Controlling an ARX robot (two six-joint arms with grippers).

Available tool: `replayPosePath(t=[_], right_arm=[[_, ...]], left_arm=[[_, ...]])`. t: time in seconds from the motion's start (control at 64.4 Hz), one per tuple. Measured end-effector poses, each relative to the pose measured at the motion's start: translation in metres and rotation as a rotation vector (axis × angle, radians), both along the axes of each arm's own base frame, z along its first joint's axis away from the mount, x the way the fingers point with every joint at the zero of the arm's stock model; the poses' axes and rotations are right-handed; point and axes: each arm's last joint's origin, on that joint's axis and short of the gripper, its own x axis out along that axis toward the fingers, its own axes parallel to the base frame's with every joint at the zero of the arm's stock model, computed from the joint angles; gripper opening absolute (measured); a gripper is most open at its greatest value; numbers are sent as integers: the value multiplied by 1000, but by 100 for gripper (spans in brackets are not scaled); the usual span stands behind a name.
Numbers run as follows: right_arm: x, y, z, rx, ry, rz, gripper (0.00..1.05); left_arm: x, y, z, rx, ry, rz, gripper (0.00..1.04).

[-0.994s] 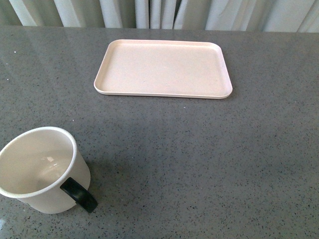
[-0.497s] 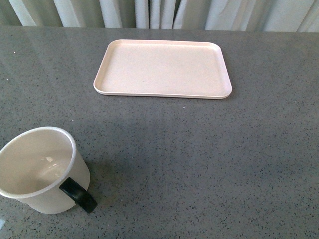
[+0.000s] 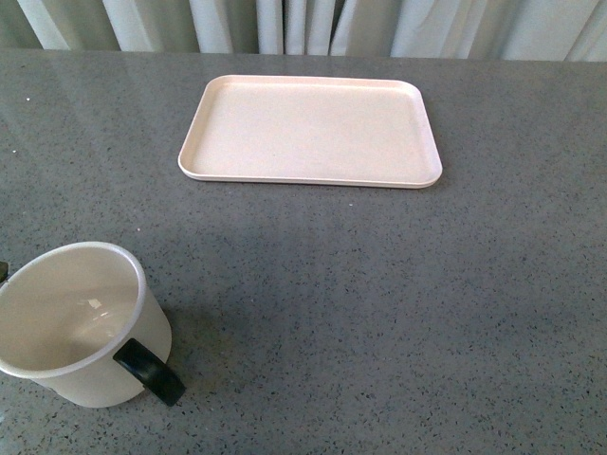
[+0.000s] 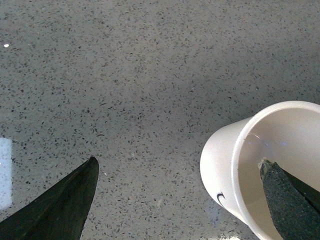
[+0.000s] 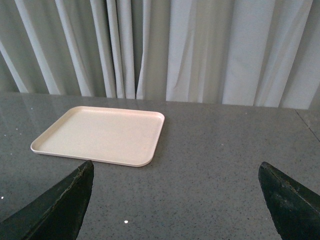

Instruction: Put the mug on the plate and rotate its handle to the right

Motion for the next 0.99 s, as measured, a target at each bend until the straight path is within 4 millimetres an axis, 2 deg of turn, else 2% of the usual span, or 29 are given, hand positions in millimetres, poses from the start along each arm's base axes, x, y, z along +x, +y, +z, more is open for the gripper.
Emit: replayPosePath(t=[0.792,0.994], right_arm=[[0,0,0,0,0,0,96],[0,0,0,0,0,0,96]], left_arm=[[14,-15,-18,20,74,-147,95],[18,-18,-21,36,92,-179,72]])
